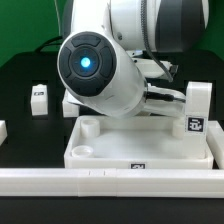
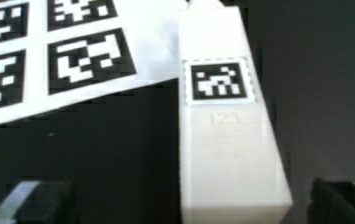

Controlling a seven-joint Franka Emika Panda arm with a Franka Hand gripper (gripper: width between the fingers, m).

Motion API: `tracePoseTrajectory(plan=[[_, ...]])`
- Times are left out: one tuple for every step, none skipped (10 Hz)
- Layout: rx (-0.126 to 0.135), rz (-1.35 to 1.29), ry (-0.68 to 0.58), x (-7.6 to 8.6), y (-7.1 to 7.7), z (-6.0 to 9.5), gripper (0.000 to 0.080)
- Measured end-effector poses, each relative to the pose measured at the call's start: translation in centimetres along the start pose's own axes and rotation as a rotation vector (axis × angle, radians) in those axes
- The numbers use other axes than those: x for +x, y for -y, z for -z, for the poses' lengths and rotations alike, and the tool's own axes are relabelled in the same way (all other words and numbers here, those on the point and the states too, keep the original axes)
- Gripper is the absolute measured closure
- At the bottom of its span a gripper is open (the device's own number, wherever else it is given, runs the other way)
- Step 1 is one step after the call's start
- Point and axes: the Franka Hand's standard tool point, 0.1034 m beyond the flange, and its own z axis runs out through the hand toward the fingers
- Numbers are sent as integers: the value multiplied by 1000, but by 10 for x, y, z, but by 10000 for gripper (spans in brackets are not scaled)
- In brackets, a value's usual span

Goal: Assemble desk

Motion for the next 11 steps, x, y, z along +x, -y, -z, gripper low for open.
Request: tracePoseTrajectory(plan=[[0,3,-2,0,1,0,151],[0,4,-2,0,2,-1,151],[0,5,-2,0,2,-1,163],[0,5,-2,0,2,-1,163],[0,5,-2,0,2,-1,334],[0,5,-2,0,2,-1,519],[0,5,-2,0,2,-1,517],[1,5,-1,0,2,-1,517],[3,4,-2,0,1,0,517],[5,3,-7,1,0,3,517],[5,2,-15,2,-2,7,517]])
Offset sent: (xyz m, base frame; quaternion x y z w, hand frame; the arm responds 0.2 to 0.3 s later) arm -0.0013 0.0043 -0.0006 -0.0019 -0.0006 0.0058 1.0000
